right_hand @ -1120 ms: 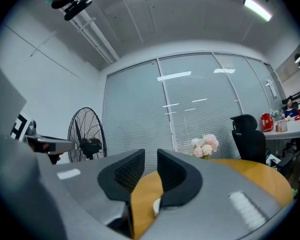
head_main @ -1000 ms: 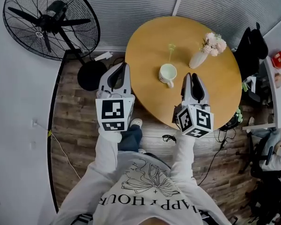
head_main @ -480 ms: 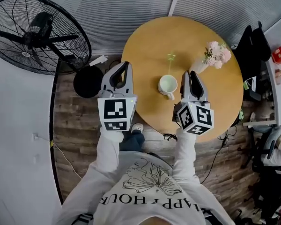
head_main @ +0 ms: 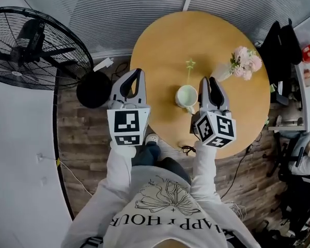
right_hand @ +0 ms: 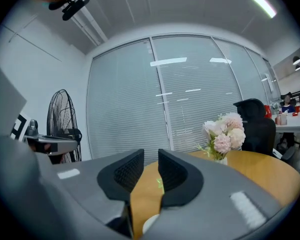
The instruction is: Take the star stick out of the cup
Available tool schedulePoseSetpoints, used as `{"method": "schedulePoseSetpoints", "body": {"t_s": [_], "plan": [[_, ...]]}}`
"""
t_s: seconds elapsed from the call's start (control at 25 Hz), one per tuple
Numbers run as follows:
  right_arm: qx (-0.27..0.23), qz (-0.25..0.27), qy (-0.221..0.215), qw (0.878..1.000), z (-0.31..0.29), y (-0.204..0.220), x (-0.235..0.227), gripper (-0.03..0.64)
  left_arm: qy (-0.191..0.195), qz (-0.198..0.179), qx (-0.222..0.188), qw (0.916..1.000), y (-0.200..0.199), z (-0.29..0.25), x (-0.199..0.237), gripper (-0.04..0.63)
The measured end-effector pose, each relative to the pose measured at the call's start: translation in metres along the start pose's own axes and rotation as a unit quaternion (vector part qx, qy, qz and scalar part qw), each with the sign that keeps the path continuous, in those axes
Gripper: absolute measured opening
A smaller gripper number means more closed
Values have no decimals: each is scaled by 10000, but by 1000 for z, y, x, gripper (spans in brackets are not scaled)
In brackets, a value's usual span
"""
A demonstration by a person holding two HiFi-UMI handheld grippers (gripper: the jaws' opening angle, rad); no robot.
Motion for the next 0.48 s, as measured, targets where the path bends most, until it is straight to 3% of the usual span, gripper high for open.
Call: {"method": "schedulePoseSetpoints", "body": {"t_s": [0.48], "plan": [[445, 33, 53, 9990, -37, 25, -11, 103, 216, 0, 390, 9990, 27, -41, -2, 6]]}}
Point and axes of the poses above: the fingertips, and each gripper's own axes: z backward along the fingers, x to its left, y out of its underside, the point moved 9 cm from there along z, backward along the fingers, and after that the axes turned 6 degrees about -y, right-handed, at the moved point
